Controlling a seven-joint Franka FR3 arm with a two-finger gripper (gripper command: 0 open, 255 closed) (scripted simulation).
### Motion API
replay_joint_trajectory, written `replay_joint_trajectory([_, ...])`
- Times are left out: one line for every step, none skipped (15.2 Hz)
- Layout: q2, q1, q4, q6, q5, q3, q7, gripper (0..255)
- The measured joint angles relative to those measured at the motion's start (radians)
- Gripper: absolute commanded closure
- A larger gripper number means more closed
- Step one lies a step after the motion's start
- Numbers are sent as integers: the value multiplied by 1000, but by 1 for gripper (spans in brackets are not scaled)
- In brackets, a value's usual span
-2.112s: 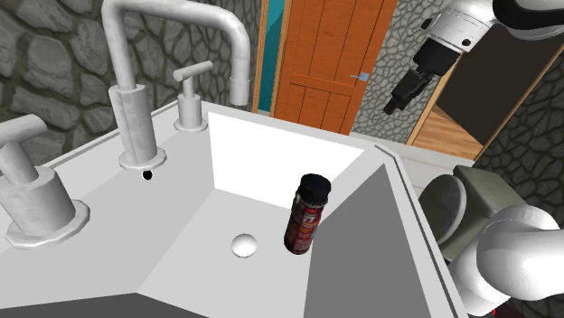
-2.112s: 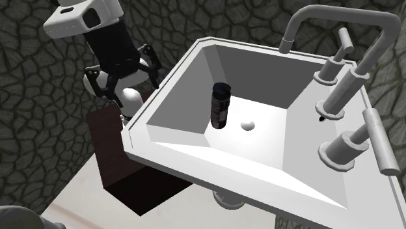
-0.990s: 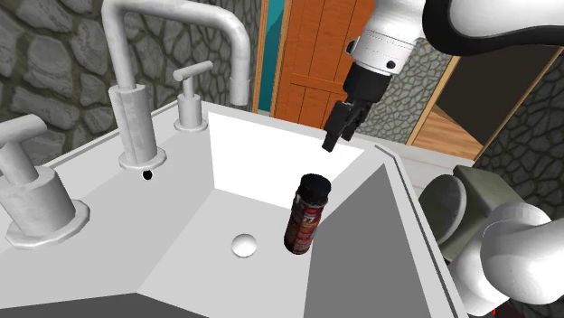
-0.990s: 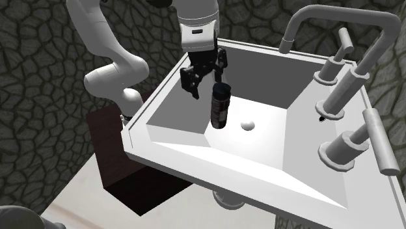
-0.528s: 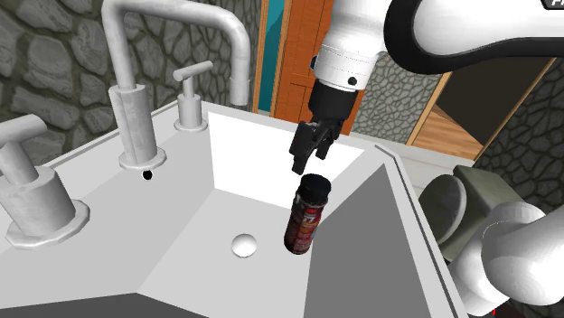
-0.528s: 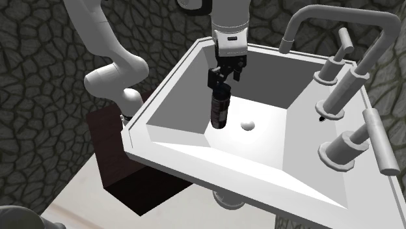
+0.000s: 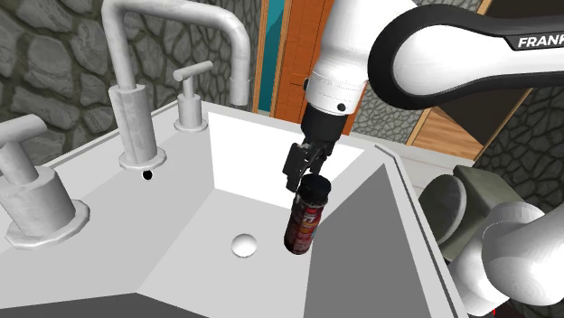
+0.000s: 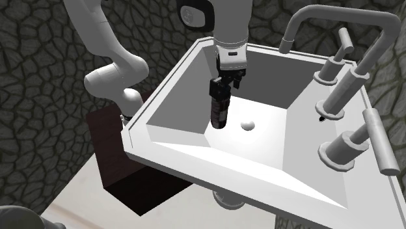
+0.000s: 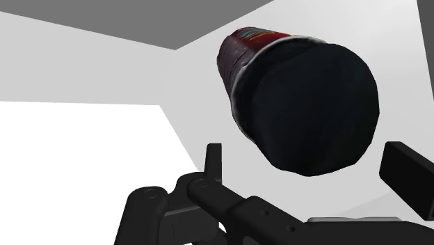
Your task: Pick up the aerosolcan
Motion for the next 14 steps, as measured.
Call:
replay_joint_trajectory([1, 0, -4, 5, 0, 1, -1, 255])
replay_joint_trajectory([1, 0, -5, 8, 0, 1, -1, 255])
replay_joint_trajectory([1, 0, -5, 9, 0, 1, -1, 255])
replay_joint_trajectory([2, 0, -5, 10, 0, 1, 0, 255])
replay_joint_trajectory([2, 0, -5, 10, 0, 2, 0, 255])
replay_joint_trajectory([2, 0, -5, 10, 0, 2, 0, 255])
replay_joint_trajectory([2, 0, -5, 11, 0, 2, 0, 255])
replay_joint_trajectory([1, 0, -6, 11, 0, 1, -1, 255])
replay_joint_trajectory([1, 0, -6, 11, 0, 2, 0, 255])
replay_joint_trajectory([2, 0, -5, 12, 0, 2, 0, 255])
replay_joint_trajectory([1, 0, -5, 11, 0, 1, -1, 255])
replay_joint_trajectory([1, 0, -1, 4, 0, 0, 0, 255])
replay_joint_trajectory([-1, -1, 7, -8, -1, -3, -2, 255])
replay_joint_trajectory([-1, -2, 19, -20, -3, -5, -2, 255])
